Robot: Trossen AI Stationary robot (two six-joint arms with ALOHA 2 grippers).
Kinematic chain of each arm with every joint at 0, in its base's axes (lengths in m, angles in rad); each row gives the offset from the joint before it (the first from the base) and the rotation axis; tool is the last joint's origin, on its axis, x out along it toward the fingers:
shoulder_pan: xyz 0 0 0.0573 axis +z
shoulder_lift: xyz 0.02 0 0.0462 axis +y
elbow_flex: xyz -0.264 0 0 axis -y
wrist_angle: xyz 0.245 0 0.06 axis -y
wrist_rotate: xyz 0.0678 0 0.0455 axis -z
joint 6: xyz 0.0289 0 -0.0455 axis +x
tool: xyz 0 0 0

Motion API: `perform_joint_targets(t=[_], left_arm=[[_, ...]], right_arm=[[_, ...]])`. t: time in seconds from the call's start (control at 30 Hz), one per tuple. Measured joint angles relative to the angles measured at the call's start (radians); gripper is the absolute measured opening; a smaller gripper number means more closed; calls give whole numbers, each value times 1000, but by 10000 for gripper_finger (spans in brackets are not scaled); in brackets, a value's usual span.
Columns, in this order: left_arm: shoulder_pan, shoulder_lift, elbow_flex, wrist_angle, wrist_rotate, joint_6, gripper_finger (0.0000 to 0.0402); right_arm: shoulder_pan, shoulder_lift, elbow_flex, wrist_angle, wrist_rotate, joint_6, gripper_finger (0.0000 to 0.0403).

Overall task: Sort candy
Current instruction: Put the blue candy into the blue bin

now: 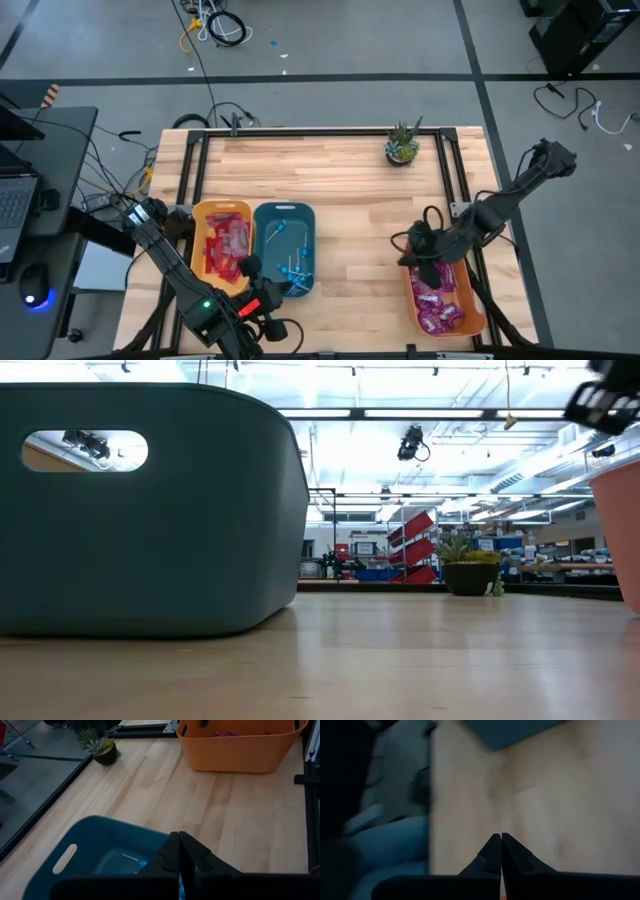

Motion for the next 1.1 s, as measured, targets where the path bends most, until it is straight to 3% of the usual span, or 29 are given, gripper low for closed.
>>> perform_joint_targets(t=[0.1,0.23,0.4,0.57,0.9,1.1], left_arm=[[3,0,0,-1,-2,0,0],[5,0,0,-1,-2,0,0],[5,0,0,-1,-2,0,1],[5,0,0,0,-2,0,1],[5,0,0,-1,-18,0,1],[5,0,0,-1,-19,0,1]], right_arm=[[24,-40,0,4,-112,43,0],[56,-74,0,-38,-154,107,0],[74,-79,0,-259,-154,217,0],[77,-39,0,-462,-72,339,0],[54,118,0,-409,-7,241,0],[44,198,0,-275,-1,113,0]])
